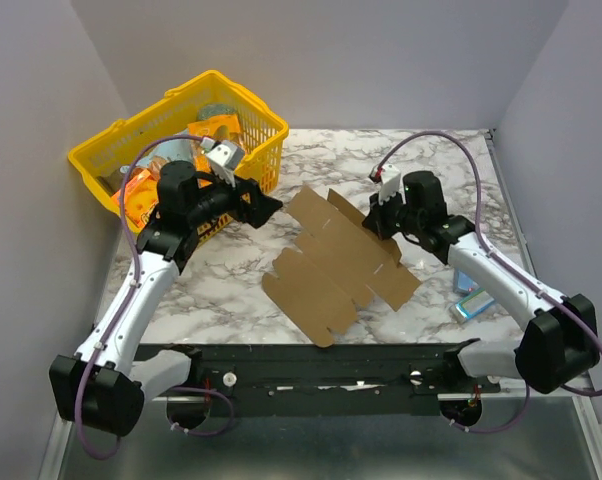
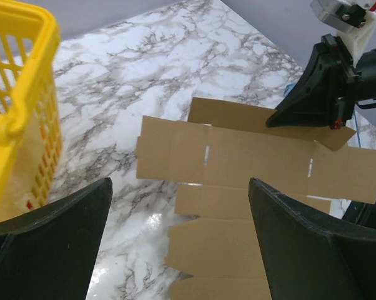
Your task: Fold the paper box
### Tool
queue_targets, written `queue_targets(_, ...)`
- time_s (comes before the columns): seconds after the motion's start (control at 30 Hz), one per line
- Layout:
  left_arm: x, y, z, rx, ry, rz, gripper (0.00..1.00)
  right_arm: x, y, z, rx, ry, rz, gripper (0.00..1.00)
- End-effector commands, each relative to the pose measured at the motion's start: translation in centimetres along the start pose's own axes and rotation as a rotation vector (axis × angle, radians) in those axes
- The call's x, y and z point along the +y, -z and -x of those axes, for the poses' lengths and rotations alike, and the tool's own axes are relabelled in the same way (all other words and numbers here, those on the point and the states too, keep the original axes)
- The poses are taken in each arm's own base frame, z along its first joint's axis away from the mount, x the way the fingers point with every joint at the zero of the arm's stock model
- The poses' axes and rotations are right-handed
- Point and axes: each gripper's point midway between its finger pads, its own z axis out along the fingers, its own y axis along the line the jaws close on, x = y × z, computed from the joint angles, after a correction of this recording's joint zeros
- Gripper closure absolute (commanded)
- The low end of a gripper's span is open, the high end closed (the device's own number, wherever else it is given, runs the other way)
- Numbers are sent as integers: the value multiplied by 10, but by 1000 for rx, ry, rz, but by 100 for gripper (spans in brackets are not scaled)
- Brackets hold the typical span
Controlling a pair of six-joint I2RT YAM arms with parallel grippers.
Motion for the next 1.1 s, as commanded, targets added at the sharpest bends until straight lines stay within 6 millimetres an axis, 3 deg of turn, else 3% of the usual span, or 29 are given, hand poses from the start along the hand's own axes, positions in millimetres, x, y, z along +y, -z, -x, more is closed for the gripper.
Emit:
queue_targets(0.0, -8, -15, -45, 131, 34, 87, 1, -16, -13, 12, -69, 115, -149, 99)
queue_targets(0.03, -26, -22, -55, 161, 34, 53, 1, -18, -15, 10, -59, 126, -179, 99)
queue_targets(0.13, -39, -32, -77, 189, 87, 44, 1, -24, -27, -3, -6, 143, -248, 99)
queue_targets(0.33, -43, -47, -123, 177, 273, 28, 3, -31, -38, -18, 49, 165, -355, 99)
queue_targets(0.47, -65, -61, -166, 230, 328, -46, 7, -32, -42, -23, 54, 157, -363, 99)
queue_targets(0.5, -71, -66, -184, 279, 338, -57, 9, -33, -43, -23, 56, 157, -368, 99)
queue_targets(0.6, -69, -71, -213, 344, 328, -25, 12, -32, -45, -27, 65, 162, -385, 99)
queue_targets(0.77, -65, -75, -241, 386, 336, -16, 16, -21, -42, -24, 27, 173, -371, 99)
queue_targets(0.9, -60, -76, -280, 479, 376, -2, 36, -15, -42, -23, 18, 178, -366, 99)
queue_targets(1.07, -61, -79, -296, 505, 383, -16, 40, -8, -43, -22, 9, 180, -357, 99)
